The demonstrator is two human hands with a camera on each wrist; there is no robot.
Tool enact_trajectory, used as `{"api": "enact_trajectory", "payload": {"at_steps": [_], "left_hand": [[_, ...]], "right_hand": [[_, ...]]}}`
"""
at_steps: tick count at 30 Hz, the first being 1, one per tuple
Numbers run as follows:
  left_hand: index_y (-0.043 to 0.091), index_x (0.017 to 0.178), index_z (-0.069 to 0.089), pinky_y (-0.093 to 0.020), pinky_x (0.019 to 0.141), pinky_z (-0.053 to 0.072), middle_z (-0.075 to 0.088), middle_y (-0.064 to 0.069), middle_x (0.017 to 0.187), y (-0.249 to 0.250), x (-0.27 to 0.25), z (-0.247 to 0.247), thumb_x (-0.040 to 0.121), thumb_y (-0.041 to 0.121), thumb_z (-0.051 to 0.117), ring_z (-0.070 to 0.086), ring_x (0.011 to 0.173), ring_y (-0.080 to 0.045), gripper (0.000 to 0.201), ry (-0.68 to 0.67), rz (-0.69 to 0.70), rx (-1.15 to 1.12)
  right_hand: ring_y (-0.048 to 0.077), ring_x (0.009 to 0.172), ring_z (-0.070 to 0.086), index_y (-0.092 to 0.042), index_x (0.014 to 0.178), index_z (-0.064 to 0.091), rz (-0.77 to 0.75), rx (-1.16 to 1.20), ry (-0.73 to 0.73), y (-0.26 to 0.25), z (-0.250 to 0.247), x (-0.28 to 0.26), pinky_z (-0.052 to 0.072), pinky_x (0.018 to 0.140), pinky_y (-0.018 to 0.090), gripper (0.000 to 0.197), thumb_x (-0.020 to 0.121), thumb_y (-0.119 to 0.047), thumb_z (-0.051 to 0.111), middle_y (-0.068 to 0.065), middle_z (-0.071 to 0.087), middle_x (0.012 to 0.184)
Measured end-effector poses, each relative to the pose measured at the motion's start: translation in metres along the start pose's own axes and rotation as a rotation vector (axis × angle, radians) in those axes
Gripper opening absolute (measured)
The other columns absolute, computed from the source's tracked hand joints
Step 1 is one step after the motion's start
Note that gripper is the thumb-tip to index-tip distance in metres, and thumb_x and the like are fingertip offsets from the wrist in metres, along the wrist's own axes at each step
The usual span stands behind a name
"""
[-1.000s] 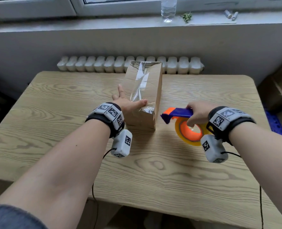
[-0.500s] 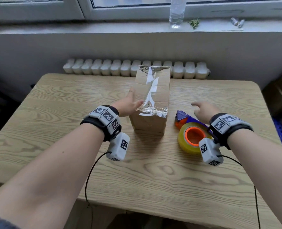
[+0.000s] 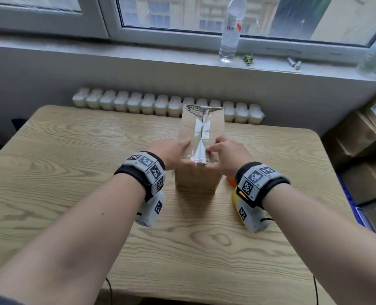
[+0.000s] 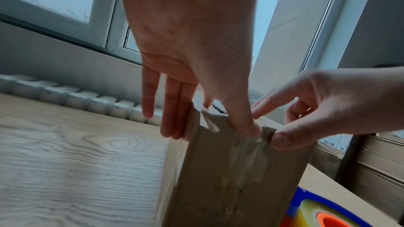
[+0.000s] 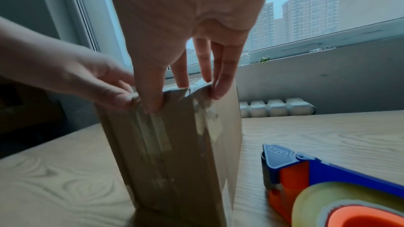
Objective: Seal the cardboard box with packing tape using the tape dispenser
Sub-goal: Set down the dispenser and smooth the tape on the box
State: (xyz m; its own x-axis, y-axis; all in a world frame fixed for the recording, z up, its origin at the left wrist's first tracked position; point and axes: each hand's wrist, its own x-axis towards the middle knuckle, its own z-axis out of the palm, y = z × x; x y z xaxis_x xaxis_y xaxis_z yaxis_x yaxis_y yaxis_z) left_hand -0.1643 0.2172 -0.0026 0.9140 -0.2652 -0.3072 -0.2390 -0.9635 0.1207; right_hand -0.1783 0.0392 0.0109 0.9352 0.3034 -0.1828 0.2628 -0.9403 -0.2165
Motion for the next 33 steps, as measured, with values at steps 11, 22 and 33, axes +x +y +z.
{"api": "enact_trajectory", "payload": {"at_steps": [11, 22, 33], "left_hand": [[0.017, 0.146, 0.034, -0.034, 0.080, 0.050, 0.066, -0.006, 0.118, -0.001, 0.004, 0.000, 0.083, 0.043, 0.062, 0.062, 0.105, -0.025, 0.074, 0.057, 0.047, 0.108], [0.021, 0.154, -0.001, -0.034, 0.100, 0.043, 0.043, -0.011, 0.148, -0.002, -0.002, -0.020, 0.074, 0.003, 0.076, 0.047, 0.130, -0.027, 0.113, -0.265, 0.009, 0.071], [0.022, 0.154, 0.011, -0.035, 0.081, 0.059, 0.070, -0.003, 0.106, -0.005, 0.000, -0.014, 0.081, 0.015, 0.071, 0.071, 0.082, -0.018, 0.094, -0.184, 0.071, -0.022]], "right_hand": [[0.023, 0.102, 0.058, -0.022, 0.112, 0.068, 0.059, -0.005, -0.025, -0.007, 0.004, 0.005, 0.047, 0.087, 0.032, 0.033, 0.079, -0.023, 0.066, 0.000, 0.050, 0.122], [0.020, 0.133, 0.041, -0.035, 0.145, 0.037, -0.030, -0.091, -0.316, 0.013, -0.018, -0.002, 0.040, 0.084, 0.023, 0.089, 0.071, -0.005, 0.077, -0.008, 0.014, 0.160], [0.019, 0.132, 0.044, -0.031, 0.129, 0.059, -0.024, 0.034, -0.093, 0.016, 0.002, 0.005, 0.038, 0.104, 0.031, 0.064, 0.072, -0.006, 0.074, -0.007, 0.041, 0.149]]}}
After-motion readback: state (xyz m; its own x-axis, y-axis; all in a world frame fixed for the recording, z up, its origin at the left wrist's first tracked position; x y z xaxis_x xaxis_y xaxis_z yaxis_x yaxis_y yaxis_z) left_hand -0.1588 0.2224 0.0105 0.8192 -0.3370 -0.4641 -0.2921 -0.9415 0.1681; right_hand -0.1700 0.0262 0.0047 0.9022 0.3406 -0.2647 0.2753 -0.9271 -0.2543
